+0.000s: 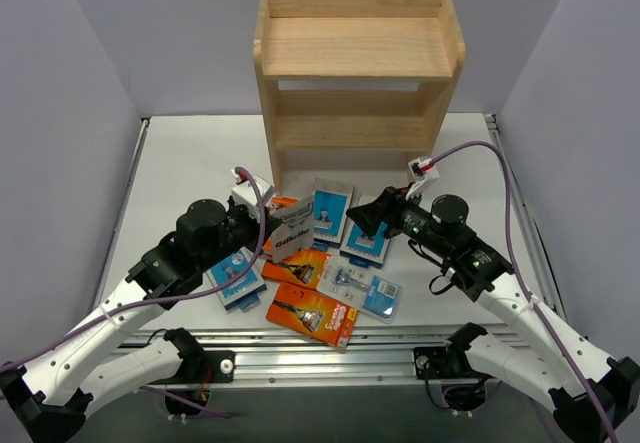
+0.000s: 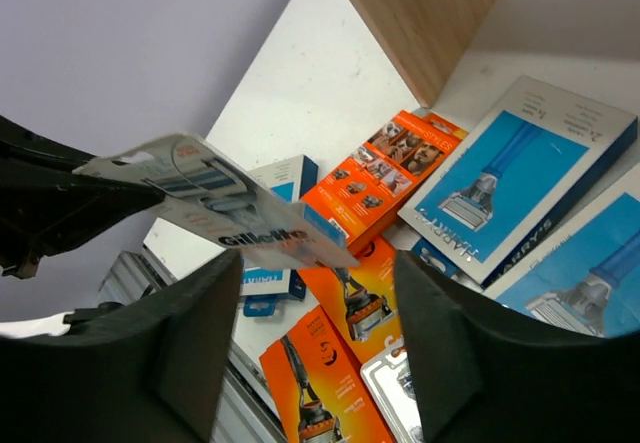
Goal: Place and organize the shaving razors onto the shelf
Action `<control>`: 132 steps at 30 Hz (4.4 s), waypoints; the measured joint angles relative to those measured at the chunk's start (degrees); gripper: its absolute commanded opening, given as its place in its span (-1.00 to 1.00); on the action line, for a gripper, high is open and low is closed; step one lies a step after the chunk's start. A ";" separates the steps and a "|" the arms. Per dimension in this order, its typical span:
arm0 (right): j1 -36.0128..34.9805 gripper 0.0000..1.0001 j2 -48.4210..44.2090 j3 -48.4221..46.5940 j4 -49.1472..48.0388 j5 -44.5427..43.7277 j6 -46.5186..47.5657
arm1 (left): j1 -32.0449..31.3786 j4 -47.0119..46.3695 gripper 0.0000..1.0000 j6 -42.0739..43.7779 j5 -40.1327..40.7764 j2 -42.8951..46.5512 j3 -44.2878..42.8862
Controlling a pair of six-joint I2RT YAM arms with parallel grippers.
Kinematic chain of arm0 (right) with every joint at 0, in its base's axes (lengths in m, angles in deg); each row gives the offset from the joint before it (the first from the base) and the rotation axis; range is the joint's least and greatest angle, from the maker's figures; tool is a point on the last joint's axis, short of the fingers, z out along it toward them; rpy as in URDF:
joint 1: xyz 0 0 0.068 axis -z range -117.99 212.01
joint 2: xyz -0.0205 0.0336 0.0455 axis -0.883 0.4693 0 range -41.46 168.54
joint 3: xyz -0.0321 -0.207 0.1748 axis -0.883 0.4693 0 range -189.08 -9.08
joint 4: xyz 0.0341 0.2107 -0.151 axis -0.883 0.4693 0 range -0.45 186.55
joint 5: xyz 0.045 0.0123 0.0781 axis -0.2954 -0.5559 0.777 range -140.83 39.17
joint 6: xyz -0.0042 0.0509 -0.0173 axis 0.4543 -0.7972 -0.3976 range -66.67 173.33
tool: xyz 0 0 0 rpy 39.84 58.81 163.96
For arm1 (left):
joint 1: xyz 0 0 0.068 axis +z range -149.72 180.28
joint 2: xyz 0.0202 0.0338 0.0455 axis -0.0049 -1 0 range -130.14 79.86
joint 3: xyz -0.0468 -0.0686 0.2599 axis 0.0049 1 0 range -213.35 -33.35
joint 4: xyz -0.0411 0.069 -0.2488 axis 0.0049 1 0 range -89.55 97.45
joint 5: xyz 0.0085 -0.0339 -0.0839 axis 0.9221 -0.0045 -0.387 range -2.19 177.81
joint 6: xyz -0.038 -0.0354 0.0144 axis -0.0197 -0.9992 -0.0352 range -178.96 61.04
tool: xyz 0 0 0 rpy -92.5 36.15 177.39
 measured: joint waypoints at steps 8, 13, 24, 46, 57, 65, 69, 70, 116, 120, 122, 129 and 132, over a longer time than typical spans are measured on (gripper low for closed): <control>-0.24 0.03 3.37 1.22 -1.36 -0.37 -7.39 | -3.28 4.79 -0.95 0.42 18.62 -1.27 -1.73; -0.83 0.04 3.28 2.73 -3.37 -0.17 -10.60 | -3.82 6.73 -0.95 0.31 27.32 -1.42 -2.23; -6.19 0.09 9.99 3.74 -10.19 0.52 -13.55 | -4.02 8.92 -0.95 -0.48 33.51 -1.84 -2.97; -1.14 0.29 12.07 16.96 -2.69 -13.77 -18.32 | -4.04 15.39 0.93 -3.56 37.33 -19.19 -6.67; -0.70 -0.21 9.88 19.17 -2.03 -14.29 -19.43 | -4.02 15.52 0.88 -3.69 35.45 -16.35 -6.67; -12.44 -0.17 7.15 20.24 -6.54 -14.05 -19.43 | -1.97 15.15 0.88 -3.72 26.93 -15.28 -6.67; -20.83 -0.14 16.11 16.79 -11.89 -14.27 -20.11 | 1.66 14.73 0.88 -4.15 24.87 -13.68 -6.58; -22.49 -0.14 18.73 15.91 -13.44 -14.32 -20.55 | 2.67 14.62 0.88 -4.28 24.90 -12.68 -6.51; -38.99 -0.23 60.74 -9.73 -27.67 -17.66 -40.87 | 6.93 10.49 0.88 -4.98 29.27 1.64 -4.55; -38.99 -0.28 61.57 -10.69 -27.02 -18.12 -41.64 | 6.93 10.49 0.88 -4.98 28.65 1.66 -4.55; -38.99 -0.30 61.59 -11.02 -26.23 -18.49 -41.92 | 6.93 10.49 0.88 -4.98 28.35 1.73 -4.55; -38.95 -0.35 61.61 -12.15 -23.28 -19.69 -42.14 | 6.93 10.49 0.88 -4.98 27.50 2.19 -4.55; -38.95 -0.35 61.68 -12.70 -22.10 -20.04 -42.14 | 6.93 10.49 0.88 -4.98 27.30 2.34 -4.55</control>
